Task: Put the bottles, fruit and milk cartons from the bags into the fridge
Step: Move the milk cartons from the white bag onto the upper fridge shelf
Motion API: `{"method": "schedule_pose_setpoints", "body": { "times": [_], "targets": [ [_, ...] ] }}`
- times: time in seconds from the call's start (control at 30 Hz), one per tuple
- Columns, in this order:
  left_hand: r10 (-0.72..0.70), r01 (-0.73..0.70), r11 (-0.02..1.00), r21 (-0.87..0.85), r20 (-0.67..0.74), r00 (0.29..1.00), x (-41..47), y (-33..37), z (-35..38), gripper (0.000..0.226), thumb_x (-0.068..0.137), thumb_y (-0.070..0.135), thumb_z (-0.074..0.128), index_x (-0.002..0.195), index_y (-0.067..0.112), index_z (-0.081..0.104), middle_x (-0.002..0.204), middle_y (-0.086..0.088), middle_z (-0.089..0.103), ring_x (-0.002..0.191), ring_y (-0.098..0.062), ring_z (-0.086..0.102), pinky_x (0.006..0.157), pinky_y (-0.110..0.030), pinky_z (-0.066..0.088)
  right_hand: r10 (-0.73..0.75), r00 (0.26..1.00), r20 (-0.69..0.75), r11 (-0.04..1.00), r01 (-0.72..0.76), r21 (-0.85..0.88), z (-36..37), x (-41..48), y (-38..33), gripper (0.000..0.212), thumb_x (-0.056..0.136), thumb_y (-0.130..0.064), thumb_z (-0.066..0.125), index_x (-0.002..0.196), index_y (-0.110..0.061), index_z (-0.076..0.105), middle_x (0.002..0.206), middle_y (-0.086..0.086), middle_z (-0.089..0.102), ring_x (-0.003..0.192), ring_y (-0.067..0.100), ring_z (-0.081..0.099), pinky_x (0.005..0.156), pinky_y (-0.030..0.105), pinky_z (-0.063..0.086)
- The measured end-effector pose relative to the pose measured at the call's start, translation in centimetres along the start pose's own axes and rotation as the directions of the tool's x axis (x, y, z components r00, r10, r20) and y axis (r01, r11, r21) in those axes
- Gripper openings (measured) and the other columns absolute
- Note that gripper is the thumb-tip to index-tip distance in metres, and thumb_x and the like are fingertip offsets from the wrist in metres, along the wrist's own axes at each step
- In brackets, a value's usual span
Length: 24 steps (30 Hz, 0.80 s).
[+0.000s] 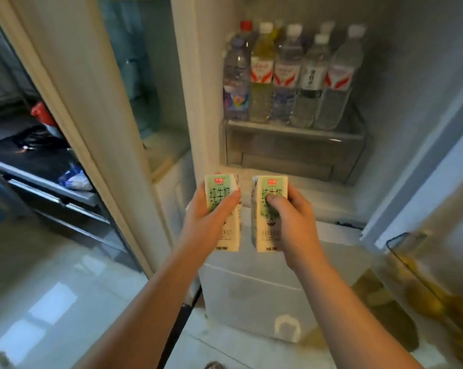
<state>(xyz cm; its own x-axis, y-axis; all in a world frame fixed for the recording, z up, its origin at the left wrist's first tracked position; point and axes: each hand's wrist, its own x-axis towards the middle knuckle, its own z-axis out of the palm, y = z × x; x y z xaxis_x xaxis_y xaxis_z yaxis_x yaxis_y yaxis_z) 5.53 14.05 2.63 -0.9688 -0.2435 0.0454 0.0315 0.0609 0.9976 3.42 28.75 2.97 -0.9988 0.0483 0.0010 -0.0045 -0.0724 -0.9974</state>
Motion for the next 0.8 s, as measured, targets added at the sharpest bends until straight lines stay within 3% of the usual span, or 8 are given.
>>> {"method": "schedule_pose_setpoints", "body": {
  "times": [0.17,0.27,0.43,0.53,0.63,0.8],
  "targets": [
    [0.161,-0.153,0.986,-0.069,0.12,0.98,8.9,5.2,1.2,0.022,0.098,0.03,0.058,0.12,0.026,0.058,0.095,0.007,0.074,0.083,-0.005,0.072,0.062,-0.016,0.055,-0.18,0.979,-0.096,0.979,0.188,0.076,1.8,6.2,-5.6,0.023,0.097,-0.01,0.054,0.104,-0.022,0.072,0.089,-0.005,0.074,0.077,0.006,0.068,0.065,0.022,0.052],
    [0.259,-0.246,0.965,-0.09,0.171,0.951,12.8,8.8,2.3,0.026,0.098,0.032,0.057,0.124,0.025,0.056,0.1,0.006,0.073,0.086,-0.005,0.072,0.065,-0.02,0.057,-0.288,0.948,-0.138,0.947,0.303,0.104,1.8,9.3,-9.4,0.023,0.096,-0.009,0.055,0.103,-0.023,0.072,0.092,-0.002,0.075,0.083,0.012,0.07,0.071,0.027,0.055],
    [0.409,-0.366,0.907,-0.21,0.225,0.885,17.7,15.3,4.6,0.026,0.099,0.031,0.056,0.125,0.027,0.055,0.102,0.007,0.073,0.091,-0.01,0.072,0.071,-0.025,0.058,-0.459,0.869,-0.184,0.876,0.477,0.068,1.1,13.4,-15.6,0.021,0.089,-0.014,0.057,0.103,-0.019,0.072,0.088,-0.004,0.074,0.079,0.008,0.069,0.065,0.021,0.053],
    [0.486,-0.42,0.863,-0.283,0.235,0.842,20.0,19.4,6.3,0.032,0.099,0.027,0.056,0.13,0.022,0.051,0.098,0.015,0.072,0.088,-0.007,0.073,0.065,-0.02,0.057,-0.535,0.82,-0.201,0.829,0.556,0.063,0.8,15.7,-19.1,0.025,0.083,-0.019,0.056,0.101,-0.022,0.072,0.088,-0.004,0.074,0.079,0.009,0.069,0.064,0.023,0.053],
    [0.557,-0.459,0.811,-0.362,0.238,0.796,21.8,23.0,7.8,0.039,0.098,0.025,0.057,0.136,0.023,0.047,0.107,0.001,0.072,0.091,-0.014,0.074,0.066,-0.024,0.058,-0.627,0.75,-0.211,0.759,0.65,0.052,0.5,18.0,-22.8,0.022,0.092,-0.007,0.056,0.108,-0.016,0.07,0.086,-0.005,0.073,0.077,0.008,0.068,0.063,0.021,0.052],
    [0.663,-0.547,0.714,-0.436,0.172,0.729,25.0,28.7,9.7,0.035,0.1,0.02,0.056,0.134,0.018,0.047,0.107,-0.002,0.071,0.091,-0.016,0.074,0.068,-0.028,0.06,-0.739,0.649,-0.182,0.658,0.753,0.012,0.3,21.5,-28.7,0.022,0.096,0.0,0.051,0.103,-0.01,0.069,0.083,-0.005,0.072,0.075,0.01,0.069,0.062,0.024,0.053]
  ]
}}
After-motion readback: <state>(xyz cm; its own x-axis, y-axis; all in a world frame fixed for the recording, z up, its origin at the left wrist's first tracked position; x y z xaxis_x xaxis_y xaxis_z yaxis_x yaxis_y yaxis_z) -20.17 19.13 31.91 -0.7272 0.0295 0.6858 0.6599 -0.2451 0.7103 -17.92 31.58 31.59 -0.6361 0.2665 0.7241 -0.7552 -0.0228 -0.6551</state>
